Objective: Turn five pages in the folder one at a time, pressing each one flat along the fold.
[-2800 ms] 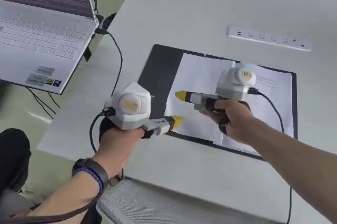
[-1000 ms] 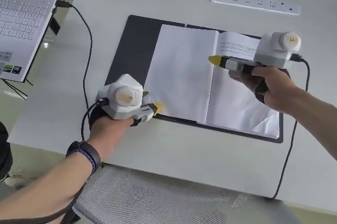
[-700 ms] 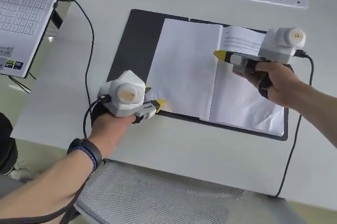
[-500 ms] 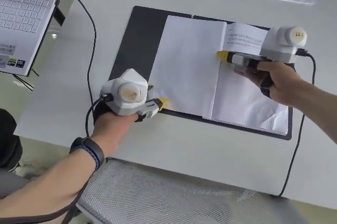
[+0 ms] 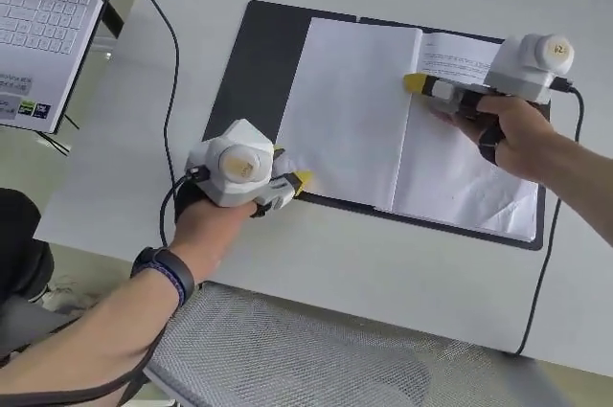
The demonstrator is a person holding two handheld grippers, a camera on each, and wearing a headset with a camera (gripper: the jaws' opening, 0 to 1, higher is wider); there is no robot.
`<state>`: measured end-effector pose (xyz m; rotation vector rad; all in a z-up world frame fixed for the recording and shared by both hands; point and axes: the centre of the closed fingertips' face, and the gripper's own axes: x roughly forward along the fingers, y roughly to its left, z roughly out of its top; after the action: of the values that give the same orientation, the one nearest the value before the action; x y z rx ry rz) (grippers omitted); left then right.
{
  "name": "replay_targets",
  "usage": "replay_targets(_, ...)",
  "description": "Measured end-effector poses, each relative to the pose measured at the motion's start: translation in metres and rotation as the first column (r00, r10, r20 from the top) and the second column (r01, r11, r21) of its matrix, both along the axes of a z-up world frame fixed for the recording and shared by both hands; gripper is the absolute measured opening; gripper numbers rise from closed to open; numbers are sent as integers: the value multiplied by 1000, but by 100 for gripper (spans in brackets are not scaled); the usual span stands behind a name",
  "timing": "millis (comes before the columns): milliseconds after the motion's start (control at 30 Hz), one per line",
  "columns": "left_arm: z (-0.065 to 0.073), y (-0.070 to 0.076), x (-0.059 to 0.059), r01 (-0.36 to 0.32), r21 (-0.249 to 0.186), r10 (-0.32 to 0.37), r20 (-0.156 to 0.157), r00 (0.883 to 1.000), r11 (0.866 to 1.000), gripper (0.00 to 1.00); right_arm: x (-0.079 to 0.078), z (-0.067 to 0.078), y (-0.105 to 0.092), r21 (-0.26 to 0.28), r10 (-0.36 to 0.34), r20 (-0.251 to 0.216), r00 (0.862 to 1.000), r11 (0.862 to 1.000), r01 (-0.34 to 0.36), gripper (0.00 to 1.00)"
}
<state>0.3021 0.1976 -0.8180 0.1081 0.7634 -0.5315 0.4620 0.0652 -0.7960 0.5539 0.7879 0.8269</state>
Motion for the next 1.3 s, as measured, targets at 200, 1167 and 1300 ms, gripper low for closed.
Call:
replay_targets(200, 4, -3, -3, 2, 0, -2, -2, 1000, 1000, 33, 21, 4, 2, 47, -84, -21, 996, 995, 85, 0)
replay_targets(1167, 13, -5, -6, -13, -13, 12, -12, 1000, 1000, 33, 91, -7, -8, 126, -275, -89, 957, 950, 285, 0)
replay_targets(1300, 17, -5, -7, -20, -21, 20, -9, 1000, 1000, 32, 71, -7, -2, 109, -187, -62, 980, 975, 193, 0)
